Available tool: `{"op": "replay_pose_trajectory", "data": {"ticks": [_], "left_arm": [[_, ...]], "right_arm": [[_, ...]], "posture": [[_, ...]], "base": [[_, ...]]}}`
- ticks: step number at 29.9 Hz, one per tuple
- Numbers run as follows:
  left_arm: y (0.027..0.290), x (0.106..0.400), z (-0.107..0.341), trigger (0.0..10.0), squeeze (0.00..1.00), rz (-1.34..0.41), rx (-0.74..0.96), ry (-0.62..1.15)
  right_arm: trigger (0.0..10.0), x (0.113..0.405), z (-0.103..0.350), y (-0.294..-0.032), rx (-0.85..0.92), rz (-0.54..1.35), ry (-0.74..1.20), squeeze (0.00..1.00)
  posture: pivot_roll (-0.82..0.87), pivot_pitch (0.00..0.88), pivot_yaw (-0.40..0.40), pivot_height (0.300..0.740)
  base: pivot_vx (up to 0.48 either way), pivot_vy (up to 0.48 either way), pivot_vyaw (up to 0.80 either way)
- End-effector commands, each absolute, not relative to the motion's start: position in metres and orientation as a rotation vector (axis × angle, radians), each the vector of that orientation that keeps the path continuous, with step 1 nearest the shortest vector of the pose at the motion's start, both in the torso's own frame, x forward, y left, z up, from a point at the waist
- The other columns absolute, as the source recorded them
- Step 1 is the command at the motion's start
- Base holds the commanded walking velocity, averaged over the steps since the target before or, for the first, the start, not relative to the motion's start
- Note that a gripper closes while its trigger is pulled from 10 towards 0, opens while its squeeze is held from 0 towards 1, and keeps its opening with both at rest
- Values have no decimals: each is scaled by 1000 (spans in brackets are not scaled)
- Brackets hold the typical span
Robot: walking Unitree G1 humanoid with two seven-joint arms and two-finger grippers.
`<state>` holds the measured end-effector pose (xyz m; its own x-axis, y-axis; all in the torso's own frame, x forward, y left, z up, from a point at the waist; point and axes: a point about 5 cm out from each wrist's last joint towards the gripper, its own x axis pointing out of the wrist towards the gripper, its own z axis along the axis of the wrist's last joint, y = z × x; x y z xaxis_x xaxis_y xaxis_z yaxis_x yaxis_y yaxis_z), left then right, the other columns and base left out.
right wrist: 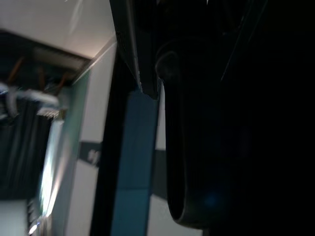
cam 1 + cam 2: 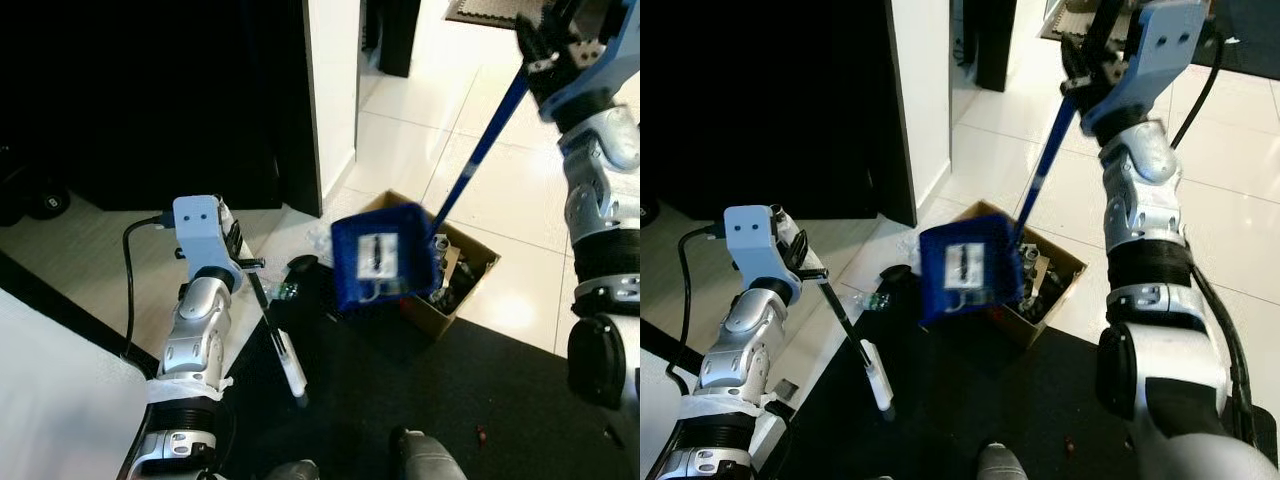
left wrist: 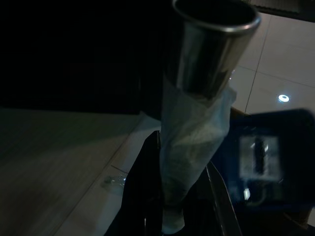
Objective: Sweep floor
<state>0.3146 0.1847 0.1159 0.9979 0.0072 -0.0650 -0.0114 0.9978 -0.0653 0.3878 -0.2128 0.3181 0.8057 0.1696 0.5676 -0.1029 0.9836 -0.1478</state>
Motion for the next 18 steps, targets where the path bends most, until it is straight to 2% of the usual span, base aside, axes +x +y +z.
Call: {"op": "replay_pose_trajectory", "data": {"ticks": [1,12,18], "left_arm": [[187,314,123,10000,0,7,-51,28],[195,303,121,10000,0,29,-38,38],[199,301,122,10000,0,30,-28,41]], "right_arm": [[10000,386,337,-211,-147,116,-707,0],[10000,389,343,-215,-245,27,-749,0],[10000,386,349,-206,-375,41,-829,0]], "posture": [[7,42,35,740],[49,52,35,740],[59,57,40,740]], "base": [[0,0,0],[0,0,0],[0,0,0]]}}
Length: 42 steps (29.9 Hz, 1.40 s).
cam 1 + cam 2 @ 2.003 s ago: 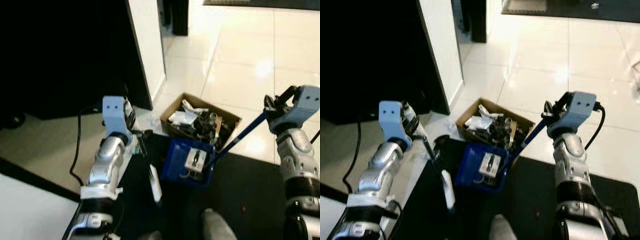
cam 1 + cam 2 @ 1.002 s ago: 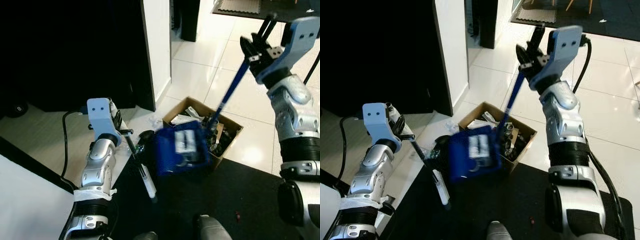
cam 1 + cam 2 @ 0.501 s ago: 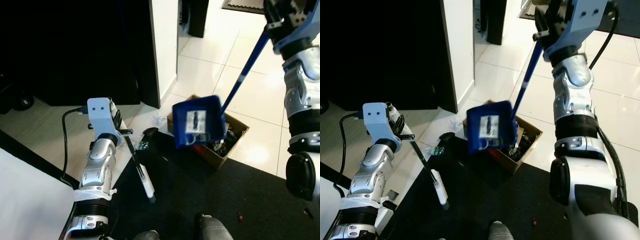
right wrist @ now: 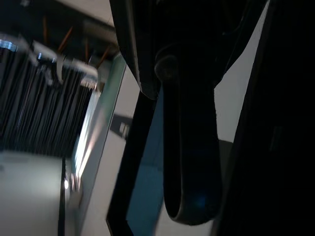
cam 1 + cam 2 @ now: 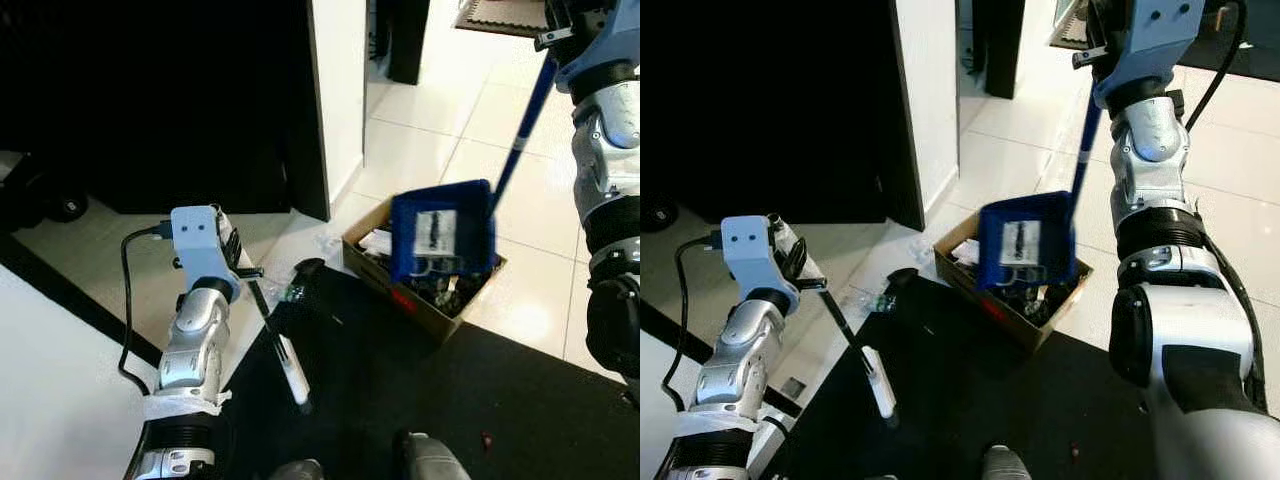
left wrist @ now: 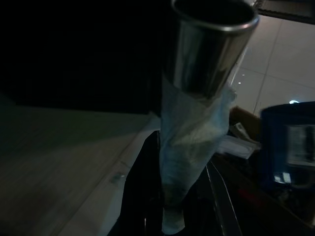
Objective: Sweep floor
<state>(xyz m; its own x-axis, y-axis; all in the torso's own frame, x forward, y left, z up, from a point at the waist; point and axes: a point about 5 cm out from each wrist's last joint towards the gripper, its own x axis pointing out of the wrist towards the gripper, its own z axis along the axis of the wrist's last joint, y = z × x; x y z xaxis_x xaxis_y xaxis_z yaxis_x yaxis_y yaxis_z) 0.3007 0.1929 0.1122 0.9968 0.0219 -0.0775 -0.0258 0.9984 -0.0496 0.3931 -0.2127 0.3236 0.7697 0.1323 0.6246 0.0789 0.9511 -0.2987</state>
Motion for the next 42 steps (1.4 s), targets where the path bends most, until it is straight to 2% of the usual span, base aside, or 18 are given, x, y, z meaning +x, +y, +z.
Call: {"op": "replay_pose_trajectory", "data": {"ticks": [1,13,18,22,39,42], "left_arm": [[199,300,122,10000,0,30,-27,42],[199,296,121,10000,0,25,-22,51],[199,294,122,10000,0,22,-16,54],[199,293,122,10000,0,21,-16,54],[204,281,121,10000,0,61,-21,55],[204,279,120,10000,0,66,-21,56]], "right_arm": [[10000,386,349,-204,-394,40,-833,0],[10000,388,341,-191,-552,55,-842,0],[10000,387,339,-175,-708,81,-893,0],[10000,386,339,-171,-748,88,-910,0],[10000,382,330,-102,-880,331,-1031,0],[10000,381,323,-98,-889,372,-1018,0]], "posture": [[61,59,41,740],[71,65,44,740],[81,69,46,740],[85,71,43,740],[142,75,-1,740],[140,75,-2,740]], "base": [[0,0,0],[0,0,0],[0,0,0],[0,0,0],[0,0,0],[0,0,0]]}}
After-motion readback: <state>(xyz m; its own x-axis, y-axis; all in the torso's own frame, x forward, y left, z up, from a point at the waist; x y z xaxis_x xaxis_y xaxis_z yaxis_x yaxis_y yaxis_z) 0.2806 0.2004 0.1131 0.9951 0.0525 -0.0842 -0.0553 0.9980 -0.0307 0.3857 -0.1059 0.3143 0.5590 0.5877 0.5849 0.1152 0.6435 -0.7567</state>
